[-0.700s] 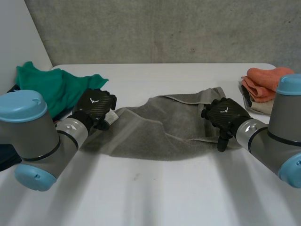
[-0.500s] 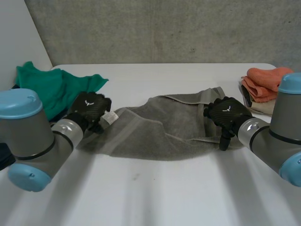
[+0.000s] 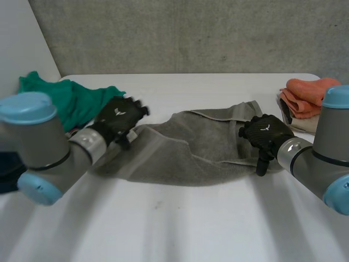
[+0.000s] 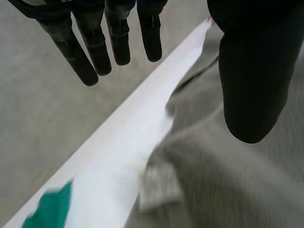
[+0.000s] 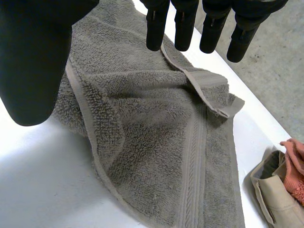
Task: Fold the laundry.
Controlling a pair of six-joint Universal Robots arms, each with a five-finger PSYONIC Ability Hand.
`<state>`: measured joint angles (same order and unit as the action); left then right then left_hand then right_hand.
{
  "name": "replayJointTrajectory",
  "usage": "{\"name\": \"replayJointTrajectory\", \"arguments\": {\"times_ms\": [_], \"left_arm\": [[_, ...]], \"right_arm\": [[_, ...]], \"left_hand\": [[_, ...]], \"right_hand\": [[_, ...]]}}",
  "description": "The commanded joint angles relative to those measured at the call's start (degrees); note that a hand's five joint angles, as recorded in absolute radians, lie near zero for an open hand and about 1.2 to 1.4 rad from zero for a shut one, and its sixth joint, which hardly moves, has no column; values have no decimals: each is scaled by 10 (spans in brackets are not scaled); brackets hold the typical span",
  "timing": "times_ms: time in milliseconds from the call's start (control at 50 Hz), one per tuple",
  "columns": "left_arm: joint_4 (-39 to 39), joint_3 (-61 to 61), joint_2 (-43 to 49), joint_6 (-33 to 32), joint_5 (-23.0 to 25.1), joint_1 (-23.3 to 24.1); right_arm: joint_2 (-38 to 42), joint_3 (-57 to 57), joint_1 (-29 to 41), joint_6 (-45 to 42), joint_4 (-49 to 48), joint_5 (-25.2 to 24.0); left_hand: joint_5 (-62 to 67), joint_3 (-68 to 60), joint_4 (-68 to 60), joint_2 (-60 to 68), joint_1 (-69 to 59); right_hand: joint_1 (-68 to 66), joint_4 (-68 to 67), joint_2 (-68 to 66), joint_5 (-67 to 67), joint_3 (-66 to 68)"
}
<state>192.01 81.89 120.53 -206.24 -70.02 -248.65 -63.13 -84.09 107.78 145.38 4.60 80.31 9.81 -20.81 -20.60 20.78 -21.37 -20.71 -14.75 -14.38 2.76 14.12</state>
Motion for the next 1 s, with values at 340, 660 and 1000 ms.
{"name": "replayJointTrajectory", "arguments": {"times_ms": [340, 660, 1000], "left_arm": [[-227, -399, 292, -50, 49, 81], [-225, -408, 300, -117, -2, 94], [-216, -89, -44, -125, -50, 95]], "right_arm": [[2, 11, -20, 15, 10, -1], [-1, 15, -28, 18, 17, -3], [22, 44, -35, 46, 143, -46]], "left_hand": [[126, -116, -118, 116, -110], [602, -592, -594, 592, -586], [602, -592, -594, 592, -586]], "right_hand": [[85, 26, 22, -6, -19], [85, 26, 22, -6, -19], [74, 14, 10, 6, -8]]}}
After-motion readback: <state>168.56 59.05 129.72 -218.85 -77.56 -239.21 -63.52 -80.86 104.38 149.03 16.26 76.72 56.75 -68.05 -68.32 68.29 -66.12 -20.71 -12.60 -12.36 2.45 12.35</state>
